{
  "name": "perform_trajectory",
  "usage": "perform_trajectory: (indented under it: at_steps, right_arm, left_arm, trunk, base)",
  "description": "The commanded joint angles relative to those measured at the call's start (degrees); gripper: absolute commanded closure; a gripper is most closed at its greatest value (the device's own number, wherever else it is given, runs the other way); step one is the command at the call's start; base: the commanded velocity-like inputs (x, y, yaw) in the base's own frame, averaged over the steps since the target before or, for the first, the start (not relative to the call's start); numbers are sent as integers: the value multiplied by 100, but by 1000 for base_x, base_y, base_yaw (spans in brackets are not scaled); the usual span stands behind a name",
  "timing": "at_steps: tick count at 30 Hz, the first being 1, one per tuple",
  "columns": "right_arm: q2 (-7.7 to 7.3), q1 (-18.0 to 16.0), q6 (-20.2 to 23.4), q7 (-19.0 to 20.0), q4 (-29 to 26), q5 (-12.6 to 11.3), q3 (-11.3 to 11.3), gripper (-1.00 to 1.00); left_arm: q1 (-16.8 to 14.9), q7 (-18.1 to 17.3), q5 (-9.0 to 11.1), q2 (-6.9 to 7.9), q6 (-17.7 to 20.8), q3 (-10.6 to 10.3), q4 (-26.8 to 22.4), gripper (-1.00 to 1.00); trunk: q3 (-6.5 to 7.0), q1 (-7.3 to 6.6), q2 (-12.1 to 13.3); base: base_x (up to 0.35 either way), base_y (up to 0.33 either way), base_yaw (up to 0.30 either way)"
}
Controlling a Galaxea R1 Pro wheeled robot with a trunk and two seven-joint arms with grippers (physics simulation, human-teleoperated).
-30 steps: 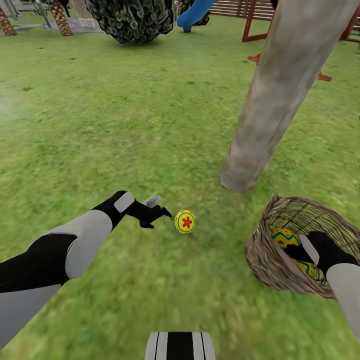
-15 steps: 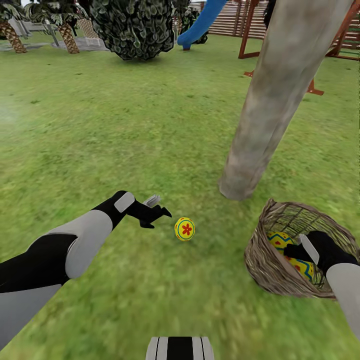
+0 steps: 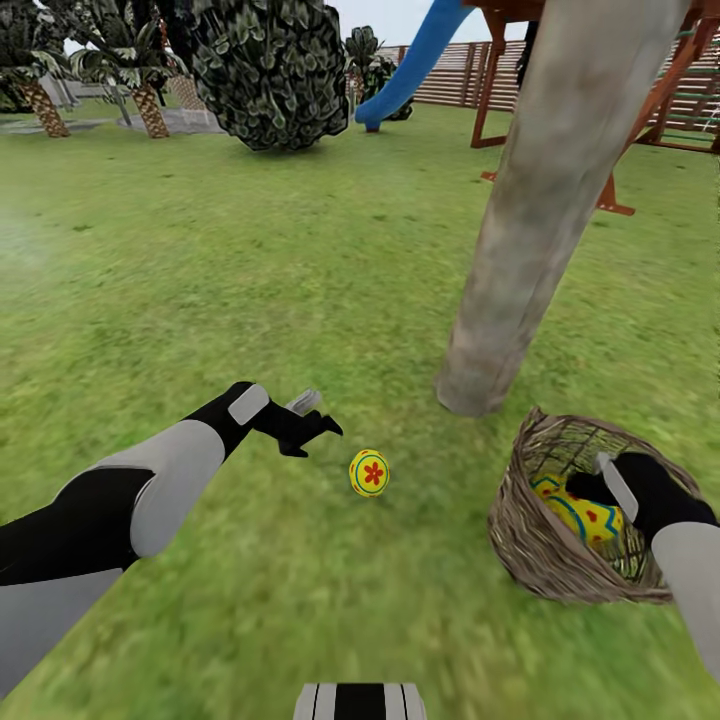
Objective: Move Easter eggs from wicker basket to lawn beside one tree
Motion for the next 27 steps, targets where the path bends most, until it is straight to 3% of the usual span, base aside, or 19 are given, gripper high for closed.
perform_trajectory:
  at_steps: [1,7,19,27]
  right_arm:
    - [3,0,-78,-31,-9,-67,-8,100]
    - [4,0,-351,-27,-22,-95,-17,100]
    - [6,0,-327,67,-169,-115,-26,100]
    - [95,0,-345,71,-222,-114,-28,100]
  left_arm:
    - [-1,-12,-26,0,19,1,-4,-100]
    - [-1,-12,-34,0,16,1,11,-100]
    - [-1,7,-11,27,19,1,20,-100]
    - [-1,13,-15,42,12,6,39,-100]
  trunk:
    - [18,-3,0]
    - [151,-18,8]
    - [417,-49,24]
    - [594,-70,35]
  base:
    - [0,0,0]
    - [0,0,0]
    - [-97,2,0]
    - [-123,0,0]
